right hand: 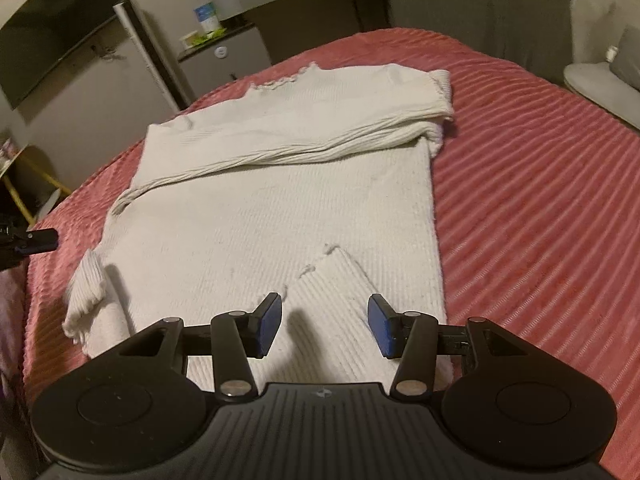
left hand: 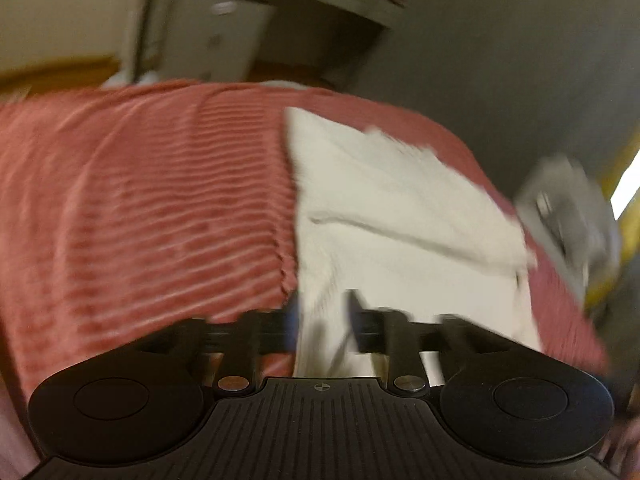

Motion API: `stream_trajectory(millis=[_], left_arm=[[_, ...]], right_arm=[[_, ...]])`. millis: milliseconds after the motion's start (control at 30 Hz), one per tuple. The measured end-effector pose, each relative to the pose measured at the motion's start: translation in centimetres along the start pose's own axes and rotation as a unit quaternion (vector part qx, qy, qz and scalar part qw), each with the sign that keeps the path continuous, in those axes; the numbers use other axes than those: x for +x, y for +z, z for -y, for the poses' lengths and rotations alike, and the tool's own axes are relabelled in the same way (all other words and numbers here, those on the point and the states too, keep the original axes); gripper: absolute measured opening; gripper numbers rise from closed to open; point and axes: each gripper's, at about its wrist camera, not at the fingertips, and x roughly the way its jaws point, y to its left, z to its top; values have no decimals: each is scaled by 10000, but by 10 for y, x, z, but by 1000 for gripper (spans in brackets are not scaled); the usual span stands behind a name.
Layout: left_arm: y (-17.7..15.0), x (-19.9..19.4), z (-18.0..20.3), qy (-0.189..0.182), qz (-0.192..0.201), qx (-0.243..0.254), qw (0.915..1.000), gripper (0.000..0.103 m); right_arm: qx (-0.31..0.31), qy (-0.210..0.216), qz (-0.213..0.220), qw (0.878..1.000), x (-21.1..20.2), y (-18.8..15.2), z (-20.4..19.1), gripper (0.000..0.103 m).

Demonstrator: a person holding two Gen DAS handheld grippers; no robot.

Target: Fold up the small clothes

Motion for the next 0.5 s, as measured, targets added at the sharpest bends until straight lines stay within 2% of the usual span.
stream_trajectory(millis=[33,133,300,367,400,500], left_arm=[[-4,0,5,-31,-13,316,9995,55],[-14,3,22,-289,-125,1019,9943,59],[-18,10,36,-838,-178,1308,9877,72],[-16,11,40,-1160,-242,1463,9821,88],[-17,11,42,-1222,-220,1573,9797,90],[-17,17,48,-1312,-265,1895,9727,91]], right_arm=[[-105,-8,-27,9999,1,0,-1,47],[-418,-44,-104,9991,6,1,-5,47],[-795,-295,-169,9963,16,8,-11,47],[-608,-213,-135,9978,17,12,-5,52],[-502,-103,-219,9984,20,14,-1,56],[-624,42,-380,9973,28,12,-2,56]])
